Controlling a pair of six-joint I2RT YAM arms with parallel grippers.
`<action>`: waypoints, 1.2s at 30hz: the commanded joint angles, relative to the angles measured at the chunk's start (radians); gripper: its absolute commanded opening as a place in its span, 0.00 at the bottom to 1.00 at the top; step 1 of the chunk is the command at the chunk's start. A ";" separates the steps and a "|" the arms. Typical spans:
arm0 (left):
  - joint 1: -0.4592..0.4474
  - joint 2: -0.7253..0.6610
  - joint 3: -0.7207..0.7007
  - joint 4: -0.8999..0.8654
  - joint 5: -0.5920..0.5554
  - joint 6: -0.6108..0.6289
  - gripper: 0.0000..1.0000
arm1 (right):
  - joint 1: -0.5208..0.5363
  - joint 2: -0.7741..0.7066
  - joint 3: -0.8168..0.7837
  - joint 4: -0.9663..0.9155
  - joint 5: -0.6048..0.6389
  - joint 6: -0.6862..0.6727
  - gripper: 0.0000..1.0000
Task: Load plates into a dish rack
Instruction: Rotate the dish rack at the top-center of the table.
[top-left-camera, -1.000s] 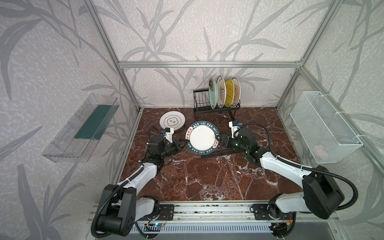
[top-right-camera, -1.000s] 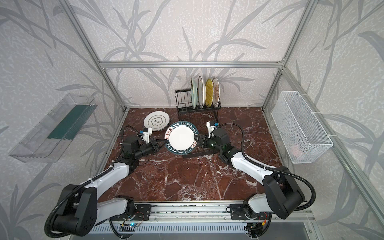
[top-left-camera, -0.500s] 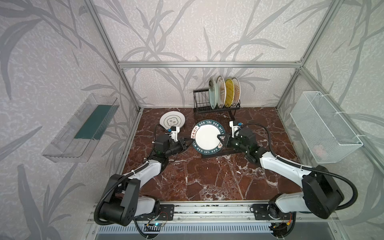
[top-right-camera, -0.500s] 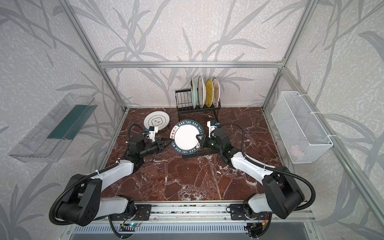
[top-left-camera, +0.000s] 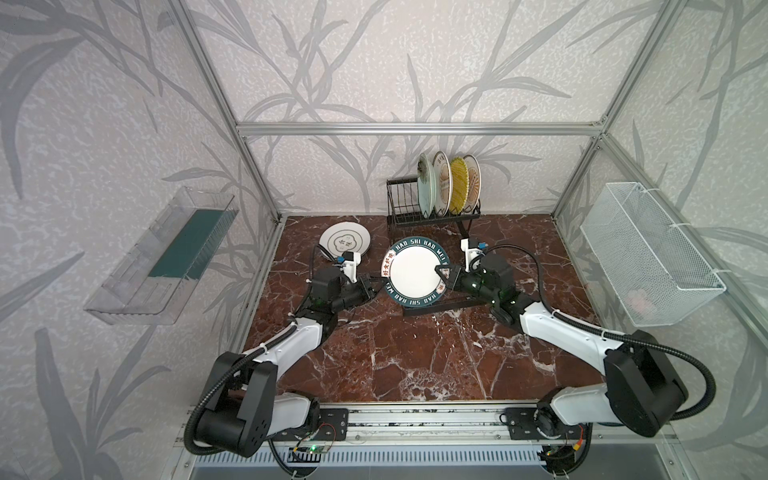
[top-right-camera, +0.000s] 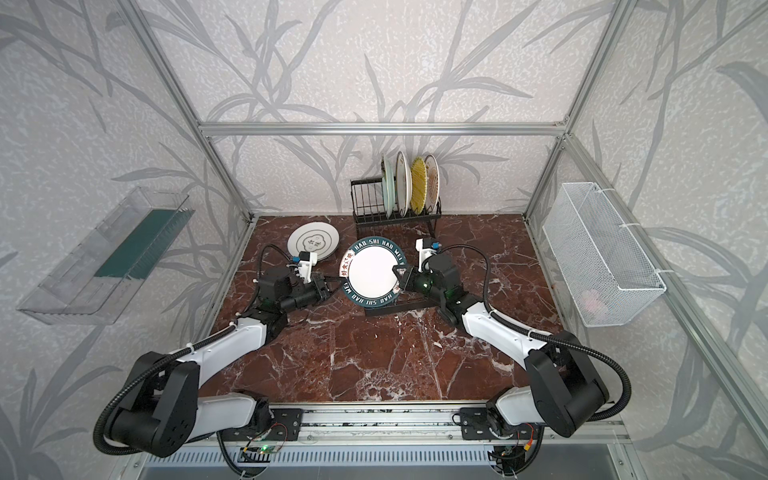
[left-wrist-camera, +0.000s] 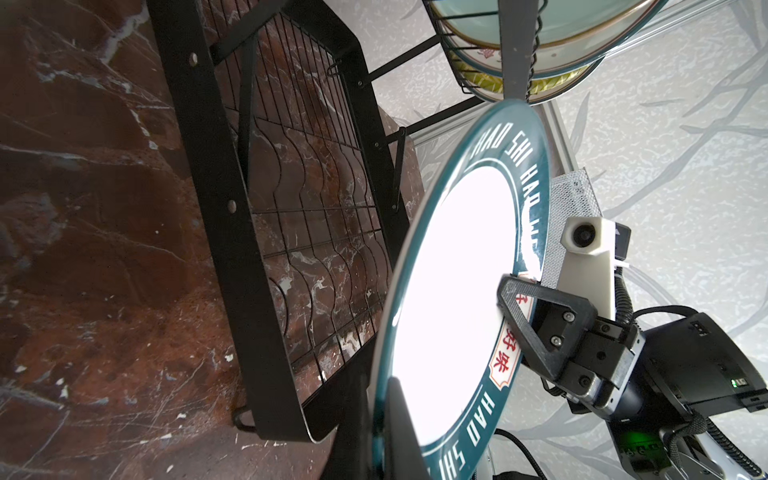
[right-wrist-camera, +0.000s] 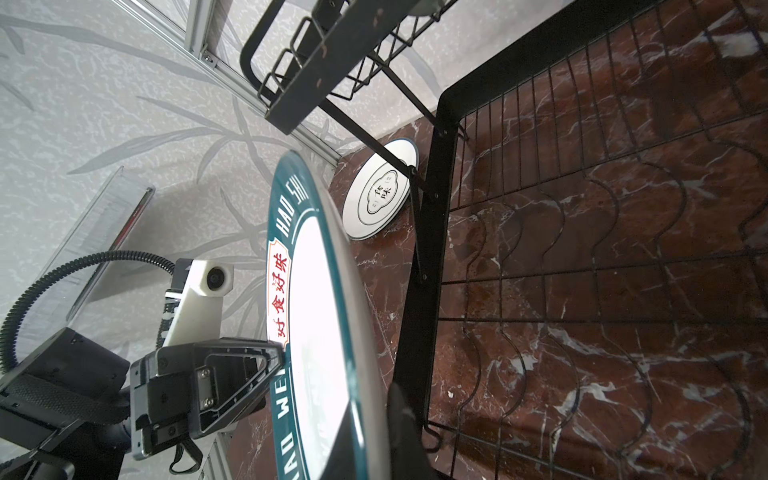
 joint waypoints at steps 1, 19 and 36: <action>-0.004 -0.035 0.043 -0.037 -0.037 0.018 0.10 | 0.004 0.001 0.010 0.024 -0.051 -0.042 0.00; -0.004 -0.045 0.066 -0.069 -0.019 0.036 0.38 | -0.009 0.039 0.018 0.148 -0.236 0.011 0.00; -0.004 -0.038 0.076 -0.042 0.005 0.023 0.13 | -0.009 0.052 0.022 0.148 -0.199 0.017 0.00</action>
